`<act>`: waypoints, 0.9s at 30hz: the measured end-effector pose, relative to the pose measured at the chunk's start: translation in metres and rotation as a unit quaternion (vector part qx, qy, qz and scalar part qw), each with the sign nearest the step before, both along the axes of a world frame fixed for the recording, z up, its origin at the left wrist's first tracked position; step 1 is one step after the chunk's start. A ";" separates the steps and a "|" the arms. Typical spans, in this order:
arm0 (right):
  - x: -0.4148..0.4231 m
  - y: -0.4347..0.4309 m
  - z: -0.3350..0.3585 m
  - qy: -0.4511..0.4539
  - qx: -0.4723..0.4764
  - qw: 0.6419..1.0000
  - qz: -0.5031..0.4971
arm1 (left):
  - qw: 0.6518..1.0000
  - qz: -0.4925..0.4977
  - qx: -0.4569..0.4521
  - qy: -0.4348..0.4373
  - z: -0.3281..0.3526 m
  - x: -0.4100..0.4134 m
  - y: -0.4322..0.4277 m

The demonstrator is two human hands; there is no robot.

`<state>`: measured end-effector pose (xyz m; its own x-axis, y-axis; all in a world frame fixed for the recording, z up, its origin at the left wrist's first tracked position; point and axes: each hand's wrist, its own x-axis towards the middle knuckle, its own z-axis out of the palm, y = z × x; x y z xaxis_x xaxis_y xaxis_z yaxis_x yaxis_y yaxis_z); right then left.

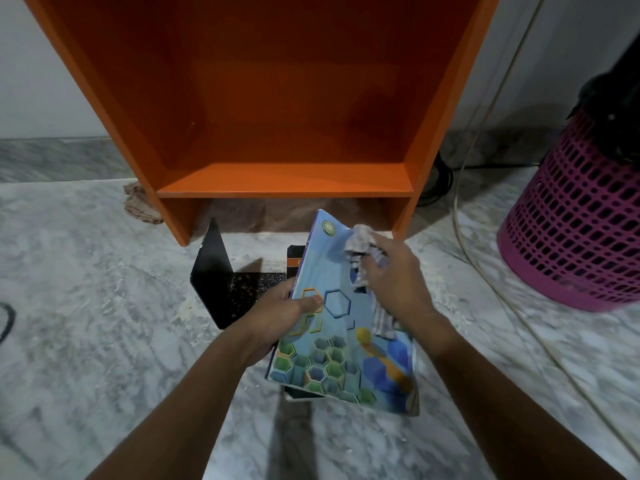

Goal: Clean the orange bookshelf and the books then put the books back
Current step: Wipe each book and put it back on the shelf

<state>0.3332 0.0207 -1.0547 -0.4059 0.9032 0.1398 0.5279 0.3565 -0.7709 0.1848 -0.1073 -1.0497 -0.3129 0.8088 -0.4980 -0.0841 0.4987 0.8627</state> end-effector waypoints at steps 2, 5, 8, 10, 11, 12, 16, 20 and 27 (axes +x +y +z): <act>0.010 0.004 0.016 0.057 -0.015 0.998 -0.018 | 0.999 0.007 0.018 0.049 0.014 0.002 0.000; 0.011 0.000 0.050 0.091 -0.007 0.996 0.010 | 0.992 -0.012 0.053 0.115 0.050 -0.001 -0.002; -0.001 -0.008 0.090 0.092 -0.016 0.994 0.052 | 0.979 -0.038 0.094 0.175 0.093 -0.009 -0.006; -0.009 -0.010 0.118 0.083 0.004 0.993 0.078 | 0.969 -0.041 0.122 0.211 0.124 -0.016 -0.012; -0.012 -0.010 0.131 0.080 0.014 0.993 0.090 | 0.964 -0.039 0.137 0.226 0.140 -0.019 -0.016; -0.016 -0.010 0.148 0.083 0.021 0.992 0.097 | 0.959 -0.036 0.151 0.236 0.157 -0.022 -0.020; -0.031 -0.014 0.221 0.119 0.074 0.983 0.123 | 0.938 -0.003 0.223 0.266 0.228 -0.035 -0.039; -0.049 -0.016 0.298 0.181 0.113 0.966 0.146 | 0.905 0.057 0.308 0.287 0.296 -0.050 -0.054; -0.081 -0.005 0.402 0.238 0.125 0.950 0.158 | 0.821 0.230 0.412 0.321 0.387 -0.078 -0.048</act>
